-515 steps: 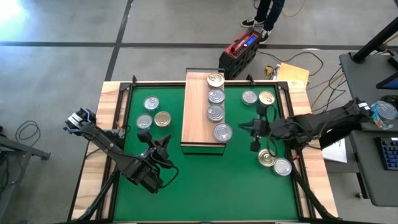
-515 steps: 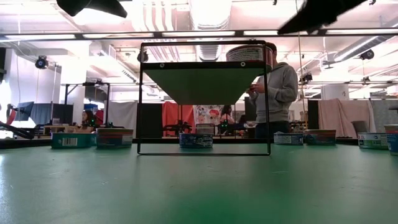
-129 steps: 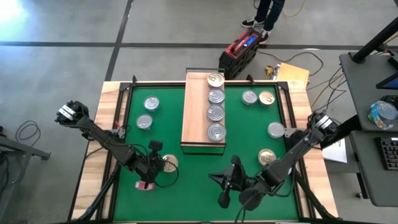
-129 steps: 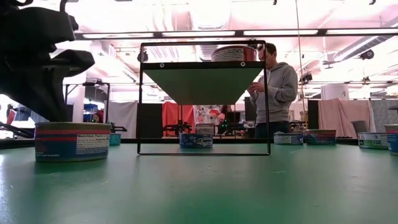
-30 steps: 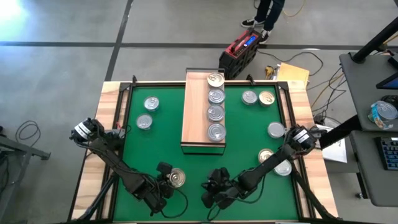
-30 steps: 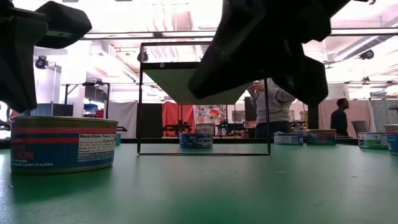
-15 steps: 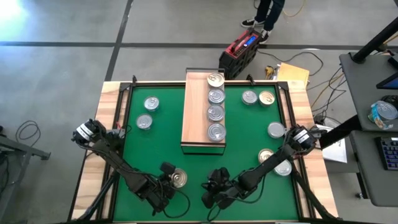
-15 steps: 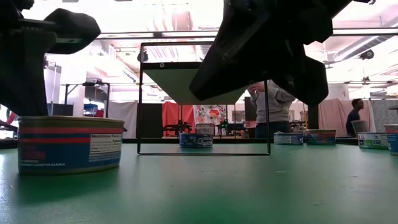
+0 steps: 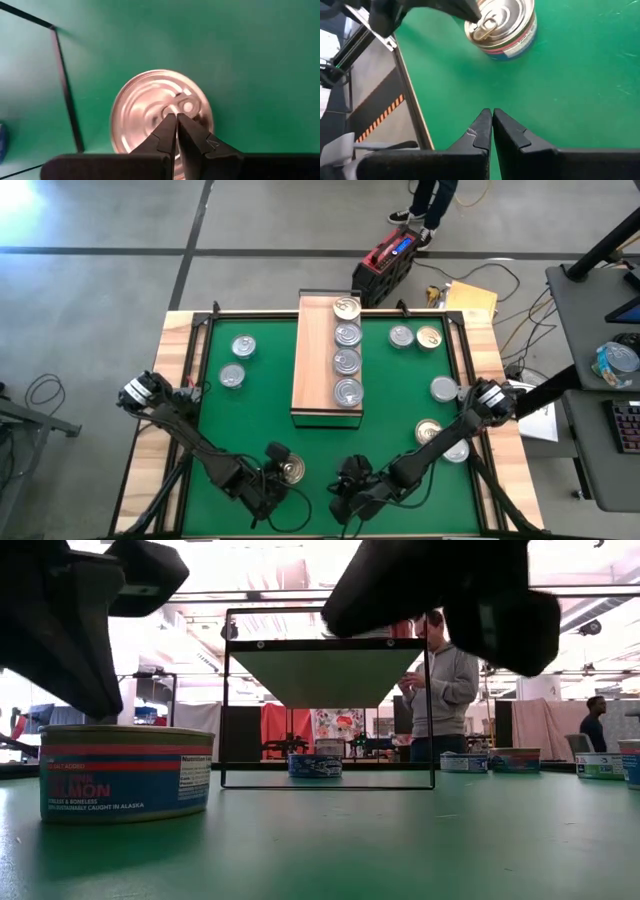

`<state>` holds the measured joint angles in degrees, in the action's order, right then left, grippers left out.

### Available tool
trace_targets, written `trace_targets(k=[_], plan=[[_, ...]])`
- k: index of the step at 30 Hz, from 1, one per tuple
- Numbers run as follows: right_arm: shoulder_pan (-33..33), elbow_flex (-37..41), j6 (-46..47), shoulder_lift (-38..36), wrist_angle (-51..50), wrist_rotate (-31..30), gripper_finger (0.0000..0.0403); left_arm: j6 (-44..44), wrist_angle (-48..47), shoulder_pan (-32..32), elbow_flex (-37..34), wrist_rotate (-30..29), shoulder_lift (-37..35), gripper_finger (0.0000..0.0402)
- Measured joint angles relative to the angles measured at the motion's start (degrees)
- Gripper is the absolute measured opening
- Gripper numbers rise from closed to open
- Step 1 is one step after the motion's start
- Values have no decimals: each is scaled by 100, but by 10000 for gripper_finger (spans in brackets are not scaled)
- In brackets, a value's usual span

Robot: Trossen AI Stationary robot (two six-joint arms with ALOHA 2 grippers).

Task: Stack canned seafood by type on shelf
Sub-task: Stack the top left dark blue tuna can on top of the dark blue tuna can on the shelf

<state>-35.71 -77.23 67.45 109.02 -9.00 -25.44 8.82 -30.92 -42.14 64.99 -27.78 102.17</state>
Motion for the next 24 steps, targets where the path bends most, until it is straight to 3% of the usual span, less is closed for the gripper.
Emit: trace_targets(k=[8,24], plan=[[-52,9,258,-167,-745,-4,9,208,-954,33,77,-15,-72,0],[-53,13,356,-174,-1001,-163,9,-115,-121,186,39,38,263,0]])
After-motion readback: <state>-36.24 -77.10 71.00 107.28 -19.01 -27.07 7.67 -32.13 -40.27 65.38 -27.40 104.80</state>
